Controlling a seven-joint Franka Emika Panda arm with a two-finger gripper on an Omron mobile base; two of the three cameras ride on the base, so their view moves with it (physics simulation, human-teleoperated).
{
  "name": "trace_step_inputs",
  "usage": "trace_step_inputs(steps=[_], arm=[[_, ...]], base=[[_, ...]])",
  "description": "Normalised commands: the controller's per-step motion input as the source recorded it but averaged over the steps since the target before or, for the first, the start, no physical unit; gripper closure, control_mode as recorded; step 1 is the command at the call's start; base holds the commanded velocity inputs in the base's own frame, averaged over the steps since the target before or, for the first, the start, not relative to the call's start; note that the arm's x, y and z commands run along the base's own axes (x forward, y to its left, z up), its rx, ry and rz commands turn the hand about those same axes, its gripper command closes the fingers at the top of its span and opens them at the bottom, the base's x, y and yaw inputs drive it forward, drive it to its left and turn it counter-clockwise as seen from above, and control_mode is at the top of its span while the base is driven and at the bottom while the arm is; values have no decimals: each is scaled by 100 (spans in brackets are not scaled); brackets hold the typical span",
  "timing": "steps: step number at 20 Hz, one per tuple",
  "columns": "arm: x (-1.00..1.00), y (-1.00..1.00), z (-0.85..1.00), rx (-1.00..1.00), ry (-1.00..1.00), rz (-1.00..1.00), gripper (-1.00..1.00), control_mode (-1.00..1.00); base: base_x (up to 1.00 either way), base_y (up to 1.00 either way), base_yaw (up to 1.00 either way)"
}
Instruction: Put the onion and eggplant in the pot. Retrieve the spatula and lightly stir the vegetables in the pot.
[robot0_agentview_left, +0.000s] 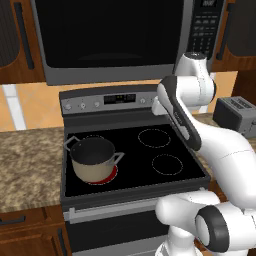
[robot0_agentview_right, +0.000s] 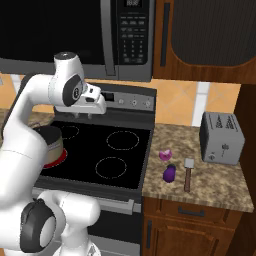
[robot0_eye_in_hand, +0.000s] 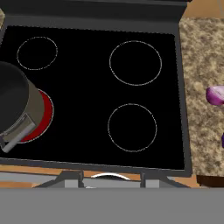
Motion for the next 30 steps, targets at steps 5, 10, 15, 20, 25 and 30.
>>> trace_step_inputs(steps=[5,10,15,20,25,30], arm=[[-3,-38,-21,0,0,-1,-100,-100],[0,-91,-43,0,0,-4,-100,-100],[15,-87,-60,0,0,-3,-100,-100],[30,-63,-58,0,0,-1,-100,-100],[41,-52,-40,0,0,-1,-100,-100],[60,-52,-34,0,1,-3,-100,-100]], base=[[0,0,0],[0,0,0],[0,0,0],[0,0,0],[0,0,0],[0,0,0]])
